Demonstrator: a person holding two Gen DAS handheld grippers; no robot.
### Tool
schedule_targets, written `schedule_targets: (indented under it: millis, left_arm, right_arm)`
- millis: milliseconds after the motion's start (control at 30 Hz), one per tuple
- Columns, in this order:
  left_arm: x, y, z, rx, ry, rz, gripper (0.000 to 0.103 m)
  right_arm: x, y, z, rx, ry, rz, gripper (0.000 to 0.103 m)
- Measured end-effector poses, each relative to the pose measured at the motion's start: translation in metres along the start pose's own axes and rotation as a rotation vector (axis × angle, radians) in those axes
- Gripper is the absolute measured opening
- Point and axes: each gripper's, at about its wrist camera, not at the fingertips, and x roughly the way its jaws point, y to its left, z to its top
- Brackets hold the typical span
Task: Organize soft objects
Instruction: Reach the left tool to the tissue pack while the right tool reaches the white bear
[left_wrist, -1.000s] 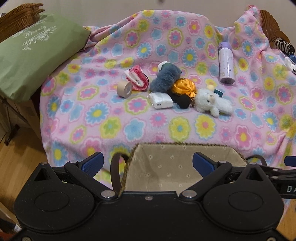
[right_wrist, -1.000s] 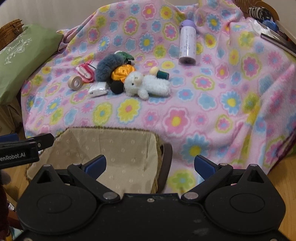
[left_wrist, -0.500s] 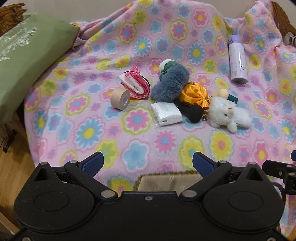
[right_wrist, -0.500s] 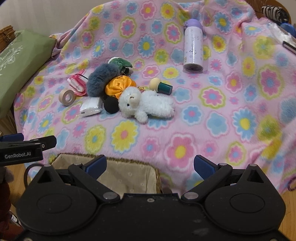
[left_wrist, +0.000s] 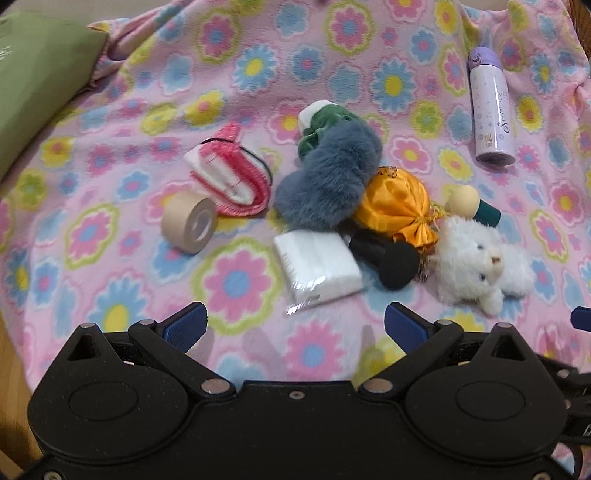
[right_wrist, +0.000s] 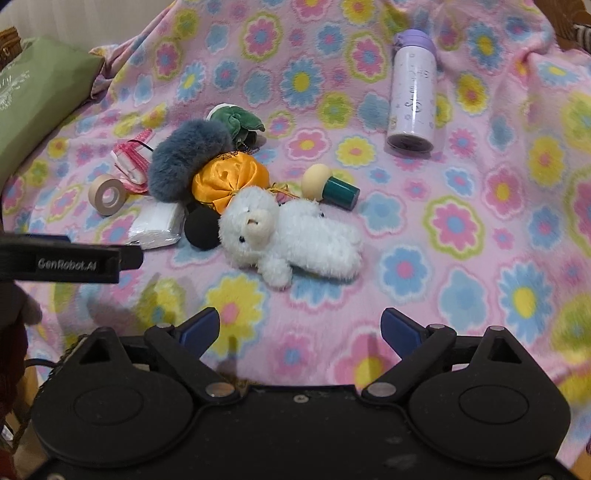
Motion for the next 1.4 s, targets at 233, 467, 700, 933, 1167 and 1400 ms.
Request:
schedule_targets:
  millis: [233,467,700,933,1167,1400]
  left_arm:
    - [0.026,-0.005,0.018,0.005,0.03,-0.008,0.099]
    - [0.044,-0.003,0.025,-0.02,0.054,-0.033,0.101]
    - [0.048,0.007,0.027,-0.068,0.056,-0.095,0.101]
    - [0.052,0.017,0.022,-0.067,0.07,-0.045,0.099]
    - [0.061,0.014,0.029,-0.035,0.064,-0.009,0.099]
    - [0.07,0.007,0.029,0.008,0.044,0.022,0.1]
  right_arm:
    - [0.021,0.013,0.013,-0.119,-0.036,-0.001,0.094]
    - [0.046,0.017,0.027,-0.171,-0.056,-0.003,0.093]
    - [0.066,0.018,0.039,-0.189,-0.095,0.007,0.094]
    - [0.085,0.022,0.038,-0.197,-0.074,0.008,0.098]
    - [0.078,0.017,0.038,-0.164,-0.102,0.005,0.097]
    - [0.066,0.021,0.038,-0.192,-0.157,-0.011,0.08]
